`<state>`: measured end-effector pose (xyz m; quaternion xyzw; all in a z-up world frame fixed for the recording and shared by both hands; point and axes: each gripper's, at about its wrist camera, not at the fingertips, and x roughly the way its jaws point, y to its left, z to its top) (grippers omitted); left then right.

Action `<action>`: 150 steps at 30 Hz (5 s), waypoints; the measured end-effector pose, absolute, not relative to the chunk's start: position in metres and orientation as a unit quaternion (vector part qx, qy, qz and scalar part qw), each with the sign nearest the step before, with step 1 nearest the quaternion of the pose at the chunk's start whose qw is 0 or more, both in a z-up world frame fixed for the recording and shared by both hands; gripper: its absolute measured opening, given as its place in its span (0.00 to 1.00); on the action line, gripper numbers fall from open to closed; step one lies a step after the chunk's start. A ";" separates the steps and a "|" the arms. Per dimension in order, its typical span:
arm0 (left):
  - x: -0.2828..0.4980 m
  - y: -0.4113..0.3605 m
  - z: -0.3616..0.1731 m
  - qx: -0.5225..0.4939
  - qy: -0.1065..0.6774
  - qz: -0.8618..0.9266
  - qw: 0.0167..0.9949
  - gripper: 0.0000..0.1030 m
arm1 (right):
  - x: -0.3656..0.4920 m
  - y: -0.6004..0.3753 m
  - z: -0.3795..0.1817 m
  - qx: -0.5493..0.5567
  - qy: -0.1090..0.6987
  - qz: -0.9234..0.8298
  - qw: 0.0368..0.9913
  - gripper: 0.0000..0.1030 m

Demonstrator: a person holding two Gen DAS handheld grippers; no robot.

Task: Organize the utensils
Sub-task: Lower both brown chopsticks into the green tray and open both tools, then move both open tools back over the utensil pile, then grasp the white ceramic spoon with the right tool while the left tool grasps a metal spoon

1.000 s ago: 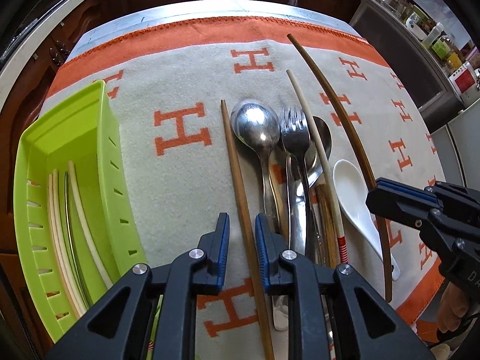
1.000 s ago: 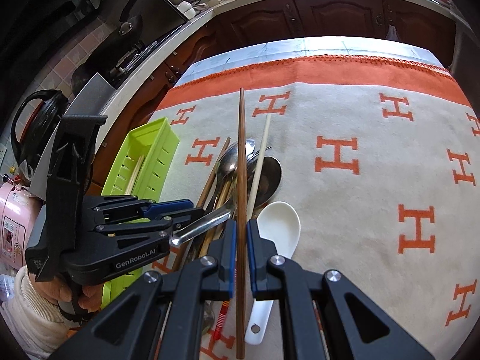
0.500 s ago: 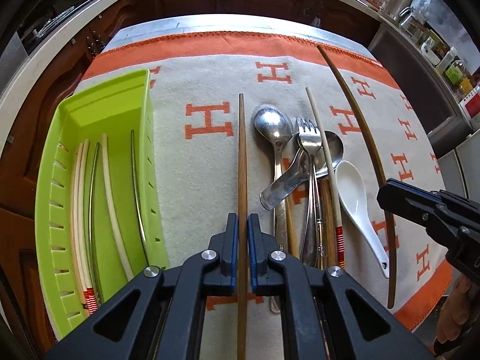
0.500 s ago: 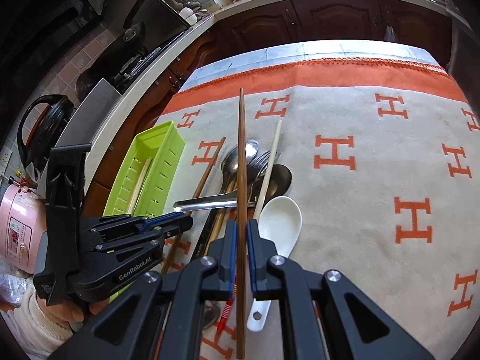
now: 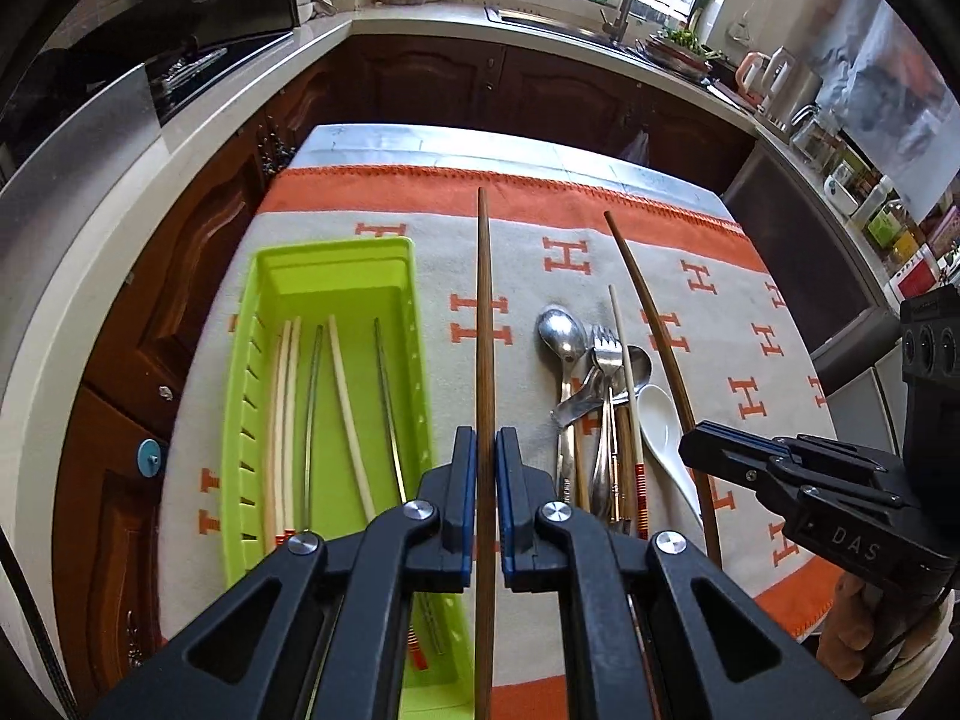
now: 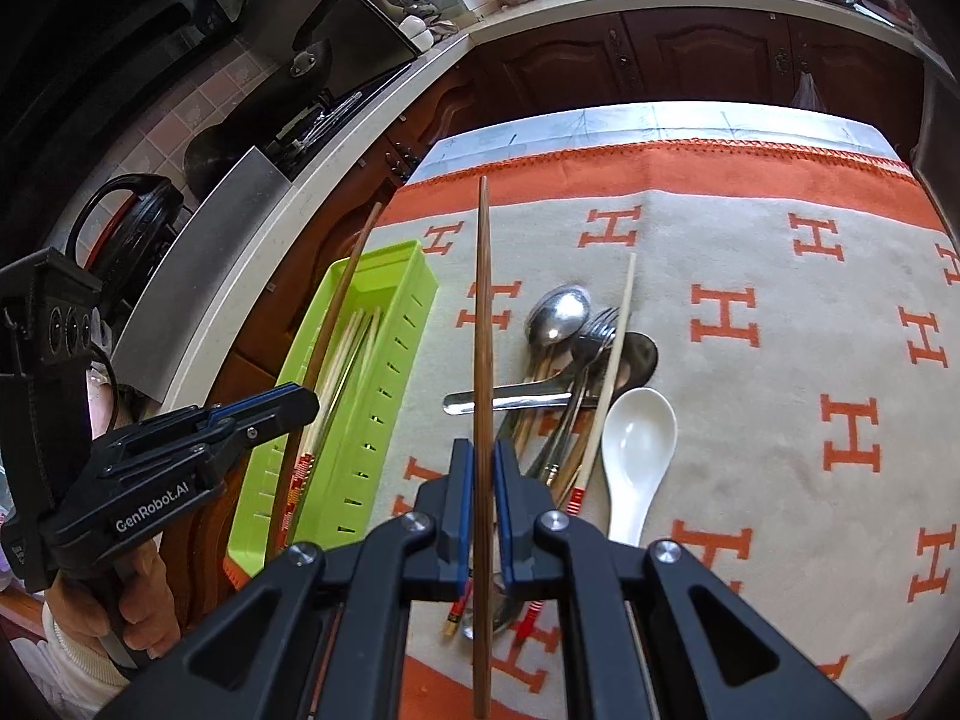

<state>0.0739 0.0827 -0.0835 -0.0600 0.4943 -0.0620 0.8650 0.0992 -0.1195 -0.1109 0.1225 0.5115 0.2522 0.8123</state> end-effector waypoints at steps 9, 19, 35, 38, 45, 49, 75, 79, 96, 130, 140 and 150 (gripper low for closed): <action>0.063 0.136 -0.093 -0.087 0.493 -0.018 0.866 0.04 | 0.098 -0.058 -0.099 0.100 0.532 0.282 0.792 0.07; 0.067 0.168 -0.112 -0.095 0.497 0.001 0.863 0.04 | 0.117 0.004 -0.107 0.109 0.568 0.287 0.764 0.07; 0.059 0.187 -0.104 -0.074 0.477 0.033 0.875 0.41 | 0.119 0.027 -0.120 0.122 0.585 0.244 0.764 0.08; 0.054 0.185 -0.101 -0.066 0.473 0.038 0.878 0.46 | 0.113 0.031 -0.118 0.102 0.576 0.246 0.773 0.15; 0.035 0.182 -0.094 -0.053 0.463 0.057 0.883 0.55 | 0.100 0.028 -0.116 0.099 0.554 0.250 0.788 0.21; 0.024 0.180 -0.090 -0.047 0.457 0.069 0.885 0.60 | 0.091 0.025 -0.115 0.089 0.548 0.251 0.793 0.21; 0.005 0.081 -0.059 -0.016 0.434 0.023 0.900 0.78 | 0.029 -0.105 -0.075 0.078 0.449 0.161 0.875 0.33; 0.014 0.055 -0.053 0.003 0.428 -0.010 0.904 0.79 | 0.028 -0.134 -0.069 0.086 0.434 0.139 0.886 0.33; 0.080 -0.022 -0.123 0.026 0.485 -0.129 0.865 0.77 | 0.060 -0.205 -0.136 0.177 0.501 0.118 0.839 0.33; 0.112 0.022 -0.164 -0.065 0.536 -0.105 0.835 0.53 | 0.101 -0.173 -0.179 0.123 0.482 0.174 0.850 0.02; 0.147 0.024 -0.166 -0.061 0.553 -0.122 0.822 0.45 | 0.096 -0.199 -0.189 0.177 0.497 0.162 0.834 0.02; 0.167 0.014 -0.179 -0.074 0.572 -0.161 0.801 0.19 | 0.099 -0.202 -0.191 0.187 0.502 0.158 0.829 0.03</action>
